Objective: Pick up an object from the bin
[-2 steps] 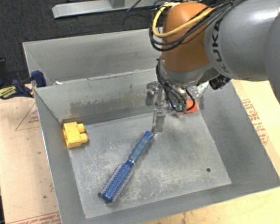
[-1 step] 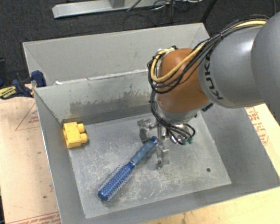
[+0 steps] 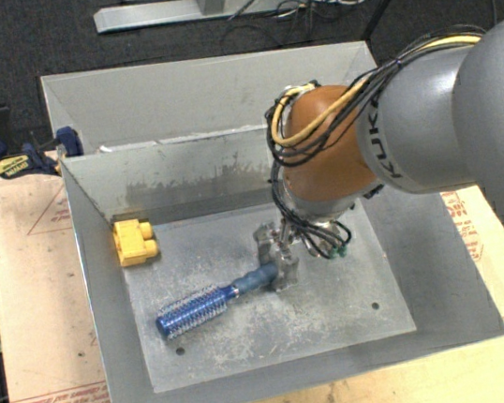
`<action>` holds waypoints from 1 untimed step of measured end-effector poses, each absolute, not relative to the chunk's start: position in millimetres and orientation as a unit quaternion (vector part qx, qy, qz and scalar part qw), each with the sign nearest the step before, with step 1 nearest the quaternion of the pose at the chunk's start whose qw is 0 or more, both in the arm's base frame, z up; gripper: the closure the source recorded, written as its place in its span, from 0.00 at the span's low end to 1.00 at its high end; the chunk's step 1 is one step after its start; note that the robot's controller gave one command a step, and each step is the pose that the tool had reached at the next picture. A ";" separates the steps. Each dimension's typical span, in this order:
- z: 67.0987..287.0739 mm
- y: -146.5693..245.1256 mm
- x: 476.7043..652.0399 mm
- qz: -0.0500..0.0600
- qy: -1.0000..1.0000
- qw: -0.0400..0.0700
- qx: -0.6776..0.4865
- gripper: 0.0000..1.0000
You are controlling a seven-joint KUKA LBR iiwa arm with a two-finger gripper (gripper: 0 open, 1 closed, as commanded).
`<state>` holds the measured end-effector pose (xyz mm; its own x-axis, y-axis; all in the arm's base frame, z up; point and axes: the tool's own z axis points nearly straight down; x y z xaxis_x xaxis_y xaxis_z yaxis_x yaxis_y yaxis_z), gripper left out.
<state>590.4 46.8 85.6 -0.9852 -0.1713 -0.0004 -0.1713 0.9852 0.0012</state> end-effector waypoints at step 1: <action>188.9 47.0 612.3 0.001 0.999 0.006 -0.042 1.00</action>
Offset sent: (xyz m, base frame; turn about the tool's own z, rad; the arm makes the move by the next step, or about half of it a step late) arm 0.0192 -0.0004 0.0989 0.0882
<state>612.3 47.0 188.9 -0.9964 -0.0845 -0.0116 -0.0845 0.9964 0.0010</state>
